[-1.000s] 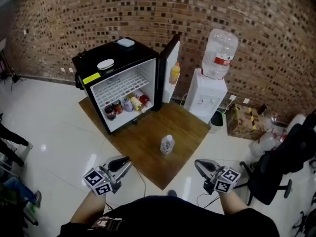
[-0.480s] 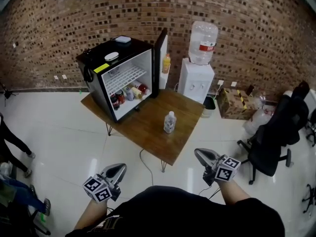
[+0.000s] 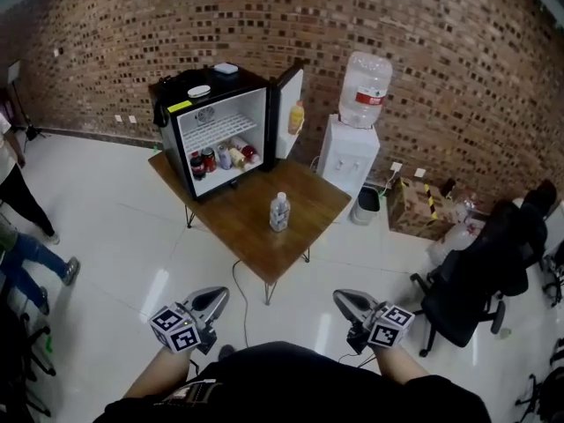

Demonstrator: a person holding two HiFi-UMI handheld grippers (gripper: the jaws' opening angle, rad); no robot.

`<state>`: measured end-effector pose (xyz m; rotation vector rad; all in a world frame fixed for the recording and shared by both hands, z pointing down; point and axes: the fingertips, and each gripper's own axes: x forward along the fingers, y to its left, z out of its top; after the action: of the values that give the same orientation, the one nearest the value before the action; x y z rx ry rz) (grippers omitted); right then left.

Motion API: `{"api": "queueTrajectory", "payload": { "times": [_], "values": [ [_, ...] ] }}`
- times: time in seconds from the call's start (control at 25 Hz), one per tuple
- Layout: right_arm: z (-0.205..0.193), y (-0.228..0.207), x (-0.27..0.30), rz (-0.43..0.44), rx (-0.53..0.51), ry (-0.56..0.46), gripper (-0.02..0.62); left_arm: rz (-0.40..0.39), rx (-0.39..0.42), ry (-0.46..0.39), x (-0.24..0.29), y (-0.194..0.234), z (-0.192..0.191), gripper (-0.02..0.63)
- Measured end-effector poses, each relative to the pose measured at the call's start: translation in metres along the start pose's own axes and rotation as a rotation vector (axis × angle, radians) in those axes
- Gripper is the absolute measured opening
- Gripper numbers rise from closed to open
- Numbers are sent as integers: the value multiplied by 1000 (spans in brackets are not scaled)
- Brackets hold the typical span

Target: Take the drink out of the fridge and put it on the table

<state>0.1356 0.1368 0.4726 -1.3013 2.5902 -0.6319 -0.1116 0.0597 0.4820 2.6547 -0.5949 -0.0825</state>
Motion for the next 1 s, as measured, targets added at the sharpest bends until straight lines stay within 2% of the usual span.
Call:
{"api": "queueTrajectory", "payload": {
  "times": [0.12, 0.24, 0.36, 0.48, 0.6, 1.0],
  "values": [
    [-6, -3, -20, -7, 24, 5, 0, -15, 9, 4, 9, -29, -8, 2],
    [-10, 10, -18, -7, 15, 8, 0, -24, 42, 10, -2, -37, -6, 2],
    [-17, 26, -8, -14, -3, -9, 0, -43, 69, 35, -21, -33, -8, 2],
    [-25, 40, 6, -39, 26, -39, 0, -53, 79, 72, -41, -23, -11, 2],
    [-41, 56, 25, -39, 19, -5, 0, -58, 102, 90, -57, -15, -9, 2],
    [-49, 72, 44, -41, -23, 28, 0, -70, 92, 80, -76, -3, -7, 2]
  ]
}}
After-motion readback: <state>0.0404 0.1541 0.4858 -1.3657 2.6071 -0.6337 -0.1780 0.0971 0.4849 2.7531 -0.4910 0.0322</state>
